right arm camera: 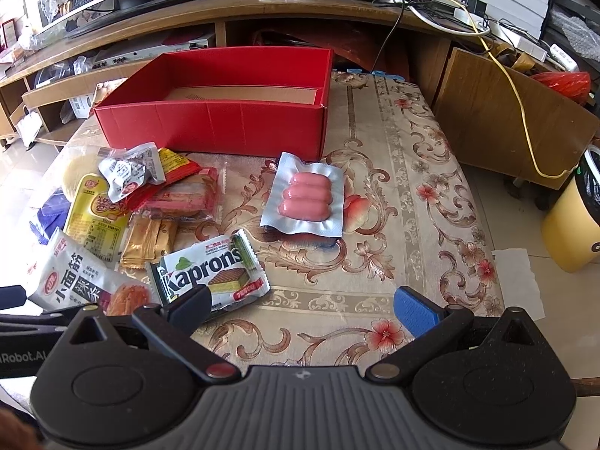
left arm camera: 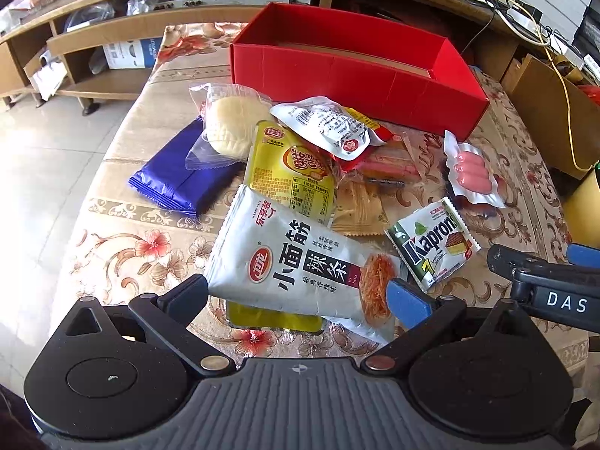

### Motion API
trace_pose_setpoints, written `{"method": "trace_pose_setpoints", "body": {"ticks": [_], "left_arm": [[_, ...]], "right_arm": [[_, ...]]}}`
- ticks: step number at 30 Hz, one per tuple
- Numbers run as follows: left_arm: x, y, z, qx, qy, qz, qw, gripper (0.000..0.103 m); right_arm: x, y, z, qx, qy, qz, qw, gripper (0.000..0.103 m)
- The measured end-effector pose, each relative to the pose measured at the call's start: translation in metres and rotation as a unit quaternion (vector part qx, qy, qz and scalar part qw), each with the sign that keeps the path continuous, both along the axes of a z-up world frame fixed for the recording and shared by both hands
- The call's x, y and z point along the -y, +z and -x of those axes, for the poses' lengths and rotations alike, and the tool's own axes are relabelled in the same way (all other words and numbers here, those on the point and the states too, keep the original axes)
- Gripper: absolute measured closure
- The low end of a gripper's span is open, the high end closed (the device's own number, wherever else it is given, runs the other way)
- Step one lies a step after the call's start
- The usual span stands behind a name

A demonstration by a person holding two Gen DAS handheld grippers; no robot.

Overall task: Organize snacks
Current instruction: 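Move both tools toward the snacks in front of the red box, then grasp the white spicy strip bag with left tool while right tool grasps Kaprons wafer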

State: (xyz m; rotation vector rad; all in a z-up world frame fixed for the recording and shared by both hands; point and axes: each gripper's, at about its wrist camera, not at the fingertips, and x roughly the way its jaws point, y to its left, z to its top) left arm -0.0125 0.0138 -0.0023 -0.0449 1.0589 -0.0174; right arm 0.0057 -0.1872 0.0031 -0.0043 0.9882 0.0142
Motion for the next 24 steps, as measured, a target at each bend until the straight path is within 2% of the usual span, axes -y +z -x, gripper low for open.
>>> {"method": "trace_pose_setpoints", "body": {"ticks": [12, 17, 20, 24], "left_arm": [[-0.007, -0.002, 0.000, -0.005, 0.009, -0.001, 1.0000, 0.001], [-0.017, -0.001, 0.002, -0.004, 0.023, 0.004, 0.9997, 0.001], [-0.023, 0.002, 0.003, 0.003, 0.031, 0.007, 0.9995, 0.001], [-0.029, 0.005, 0.003, 0.008, 0.037, 0.020, 0.9991, 0.001]], "right_arm": [[-0.006, -0.003, -0.005, -0.020, 0.003, -0.011, 1.000, 0.002], [-0.006, -0.010, -0.013, -0.068, -0.009, -0.070, 0.995, 0.003], [-0.004, -0.016, -0.019, -0.111, -0.026, -0.133, 0.984, 0.006], [-0.010, -0.023, -0.032, -0.142, -0.044, -0.174, 0.973, 0.007]]}}
